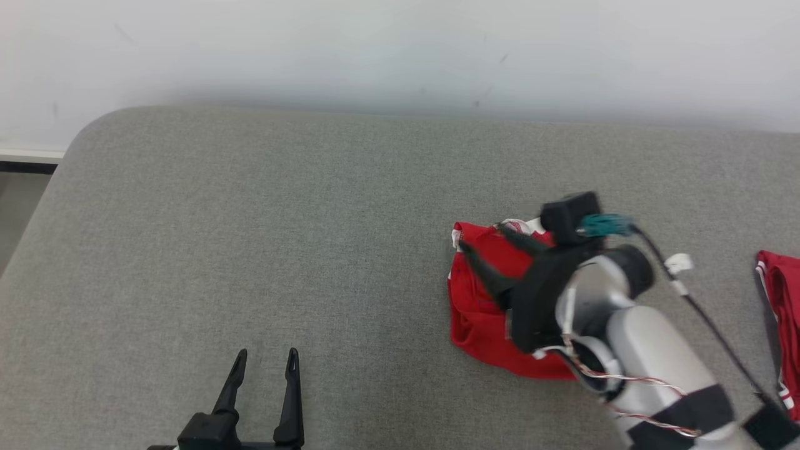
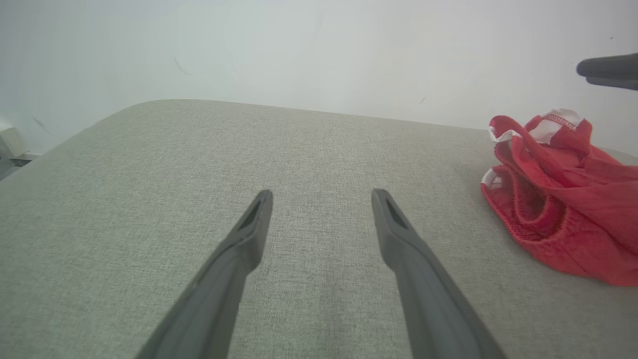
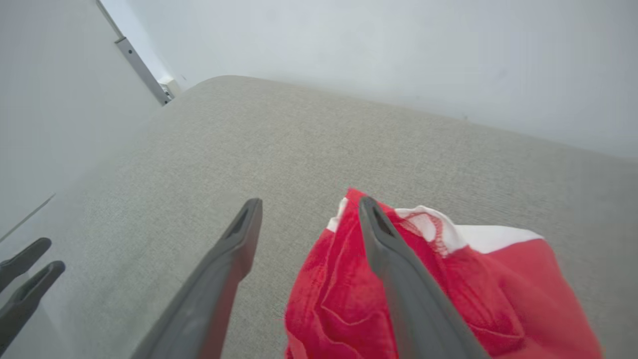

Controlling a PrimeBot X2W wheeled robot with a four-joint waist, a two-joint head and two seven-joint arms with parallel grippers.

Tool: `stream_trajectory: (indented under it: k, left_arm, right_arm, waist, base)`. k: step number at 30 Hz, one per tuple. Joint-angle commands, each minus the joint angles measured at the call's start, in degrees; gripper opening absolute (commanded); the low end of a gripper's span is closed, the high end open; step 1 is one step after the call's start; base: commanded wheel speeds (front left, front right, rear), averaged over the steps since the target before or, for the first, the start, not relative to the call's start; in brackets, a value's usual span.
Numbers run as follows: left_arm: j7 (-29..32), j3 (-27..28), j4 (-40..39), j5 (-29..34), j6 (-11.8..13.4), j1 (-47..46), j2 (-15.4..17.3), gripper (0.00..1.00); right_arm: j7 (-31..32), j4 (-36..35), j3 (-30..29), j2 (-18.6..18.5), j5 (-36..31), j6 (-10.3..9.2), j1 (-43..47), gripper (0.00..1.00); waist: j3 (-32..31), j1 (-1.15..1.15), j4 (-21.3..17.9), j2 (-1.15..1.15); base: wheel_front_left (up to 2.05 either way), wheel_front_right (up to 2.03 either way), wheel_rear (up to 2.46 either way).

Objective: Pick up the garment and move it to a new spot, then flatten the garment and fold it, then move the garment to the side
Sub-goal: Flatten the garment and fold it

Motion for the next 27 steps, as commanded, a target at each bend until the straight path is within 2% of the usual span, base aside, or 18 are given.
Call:
stream_trajectory:
  k: [1, 7, 11, 16, 27]
  left_arm:
    - [-0.15, 0.0, -0.05, -0.25, 0.3, -0.19, -0.09, 1.0]
    - [-0.15, -0.27, -0.16, -0.36, 0.29, -0.49, -0.08, 1.0]
    - [-0.15, -0.34, -0.17, -0.36, 0.26, -0.86, -0.08, 1.0]
    - [-0.15, -0.28, -0.14, -0.2, 0.14, -1.41, -0.08, 1.0]
    - [-0.15, -0.38, 0.24, -0.01, -0.28, -1.94, -0.09, 1.0]
  right_arm:
    - [-0.09, -1.25, -1.78, -1.64, -1.21, -0.14, 1.6, 1.0]
    - [1.91, -5.73, -9.23, -4.52, -9.67, -0.13, 7.15, 1.0]
    - [2.07, -8.79, -11.16, -3.19, -14.36, -0.13, 10.88, 1.0]
    - [1.15, -10.96, -11.16, -0.64, -17.68, -0.13, 14.18, 1.0]
    - [-0.67, -7.59, -8.22, 1.0, -20.77, -0.13, 12.47, 1.0]
  waist:
    - [-0.15, 0.0, -0.31, 0.0]
    - [0.16, 0.0, -0.91, 0.0]
    - [0.74, 0.0, -1.05, 0.0]
    - [1.23, 0.0, -1.13, 0.0]
    - [1.86, 0.0, -0.82, 0.0]
  base:
    - [0.0, 0.0, 0.0]
    - [0.0, 0.0, 0.0]
    - [0.0, 0.0, 0.0]
    - [0.0, 0.0, 0.0]
    - [0.0, 0.0, 0.0]
